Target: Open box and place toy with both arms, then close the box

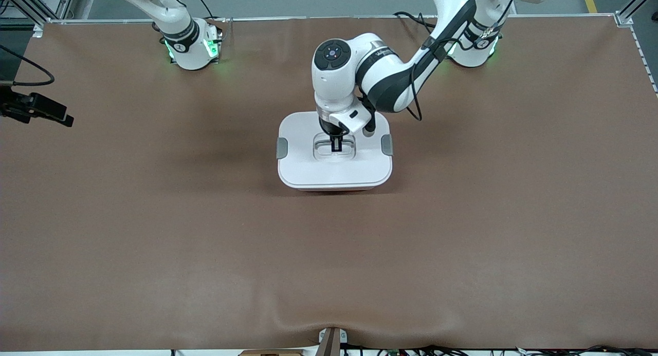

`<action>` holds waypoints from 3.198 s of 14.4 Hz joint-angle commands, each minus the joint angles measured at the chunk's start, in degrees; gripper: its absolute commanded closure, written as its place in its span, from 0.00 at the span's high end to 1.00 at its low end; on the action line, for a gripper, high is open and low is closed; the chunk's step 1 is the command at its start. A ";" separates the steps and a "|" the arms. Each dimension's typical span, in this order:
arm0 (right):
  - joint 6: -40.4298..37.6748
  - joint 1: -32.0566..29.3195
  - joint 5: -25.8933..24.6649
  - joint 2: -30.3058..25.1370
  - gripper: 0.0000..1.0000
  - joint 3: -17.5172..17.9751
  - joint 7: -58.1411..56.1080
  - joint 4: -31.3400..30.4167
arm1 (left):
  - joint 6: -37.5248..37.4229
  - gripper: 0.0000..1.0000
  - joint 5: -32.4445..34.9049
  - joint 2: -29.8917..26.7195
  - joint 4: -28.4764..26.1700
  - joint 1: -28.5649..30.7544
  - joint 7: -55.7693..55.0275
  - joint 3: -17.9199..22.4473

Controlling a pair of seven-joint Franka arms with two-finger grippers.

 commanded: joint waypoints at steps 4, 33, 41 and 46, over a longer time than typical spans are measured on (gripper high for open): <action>-0.38 -0.74 -0.77 -0.12 1.00 0.69 0.63 0.79 | -9.00 1.00 0.40 -1.74 5.78 0.45 7.13 0.01; -0.29 -0.65 -0.77 -0.12 1.00 0.69 0.63 0.79 | -19.38 1.00 -15.77 -14.75 8.17 32.97 91.38 1.32; -0.29 -0.65 -0.77 -0.12 1.00 0.78 0.63 0.79 | -31.33 1.00 -14.90 -18.18 10.10 33.06 108.64 5.71; -0.29 -0.65 -0.77 -0.12 1.00 0.78 0.63 0.79 | -35.28 1.00 -14.72 -21.16 10.10 32.97 116.46 9.14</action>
